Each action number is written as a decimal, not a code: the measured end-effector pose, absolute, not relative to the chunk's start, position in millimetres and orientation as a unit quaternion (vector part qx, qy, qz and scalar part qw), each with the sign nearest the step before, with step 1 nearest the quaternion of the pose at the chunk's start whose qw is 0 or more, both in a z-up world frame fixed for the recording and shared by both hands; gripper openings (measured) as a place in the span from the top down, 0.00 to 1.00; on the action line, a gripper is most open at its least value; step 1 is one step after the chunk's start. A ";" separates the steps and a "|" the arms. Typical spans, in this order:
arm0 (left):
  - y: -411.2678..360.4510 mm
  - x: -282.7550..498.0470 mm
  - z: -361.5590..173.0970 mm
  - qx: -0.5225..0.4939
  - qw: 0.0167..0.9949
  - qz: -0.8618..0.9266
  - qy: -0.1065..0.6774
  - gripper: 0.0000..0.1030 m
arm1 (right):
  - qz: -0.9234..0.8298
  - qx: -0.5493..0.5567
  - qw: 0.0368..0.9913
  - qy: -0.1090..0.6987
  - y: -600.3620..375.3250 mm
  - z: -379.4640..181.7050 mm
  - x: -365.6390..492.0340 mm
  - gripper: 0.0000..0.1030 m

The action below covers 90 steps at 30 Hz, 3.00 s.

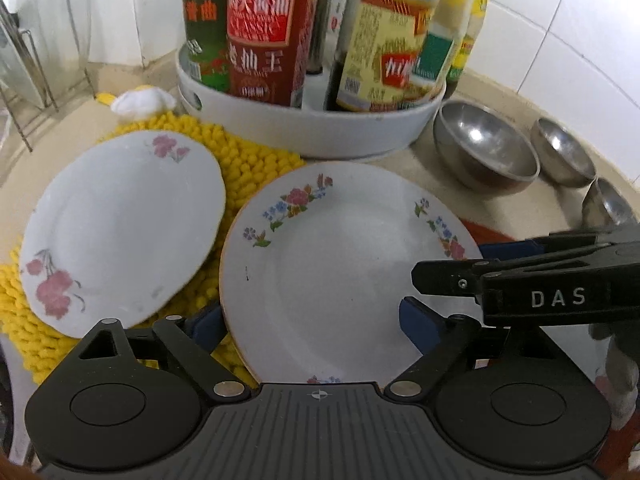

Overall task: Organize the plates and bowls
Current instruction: 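Lift the floral-rim plate with both grippers and carry it over the pink-flower plate on the red cloth, then lower the floral-rim plate onto the pink-flower plate with both grippers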

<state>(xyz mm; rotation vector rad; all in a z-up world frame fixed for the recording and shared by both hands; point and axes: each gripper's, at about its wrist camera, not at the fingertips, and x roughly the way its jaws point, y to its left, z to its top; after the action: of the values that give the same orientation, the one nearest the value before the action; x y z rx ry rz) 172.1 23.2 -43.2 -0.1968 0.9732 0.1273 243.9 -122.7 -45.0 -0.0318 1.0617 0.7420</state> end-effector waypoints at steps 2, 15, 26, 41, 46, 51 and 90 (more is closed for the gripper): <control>24.1 169.9 -37.9 -0.094 0.881 0.059 0.461 0.10 | 0.347 -0.009 0.804 0.483 -125.2 -36.4 239.8 0.41; -0.4 160.7 -28.1 -0.070 0.892 0.003 0.447 0.10 | 0.301 0.001 0.838 0.455 -154.2 -8.2 207.6 0.41; -41.6 158.4 -32.6 -0.035 0.887 -0.070 0.456 0.10 | 0.232 0.037 0.854 0.465 -200.4 -11.2 176.5 0.41; -93.4 153.3 -47.8 0.003 0.868 -0.157 0.472 0.10 | 0.136 0.087 0.866 0.474 -263.4 -19.9 138.0 0.41; -104.2 151.0 -50.1 0.018 0.865 -0.170 0.472 0.10 | 0.119 0.093 0.867 0.475 -274.2 -23.6 131.4 0.41; -109.0 152.6 -57.0 0.016 0.858 -0.175 0.482 0.16 | 0.107 0.089 0.869 0.475 -279.1 -28.4 128.7 0.41; -104.6 149.2 -50.7 0.053 0.885 -0.118 0.446 0.08 | 0.147 0.095 0.863 0.473 -264.2 -39.4 132.2 0.33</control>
<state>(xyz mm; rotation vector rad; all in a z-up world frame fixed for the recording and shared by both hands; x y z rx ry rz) 149.2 -104.6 -50.7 0.1110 0.9288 -0.2464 132.2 -264.2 -39.4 0.1995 0.9921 0.3087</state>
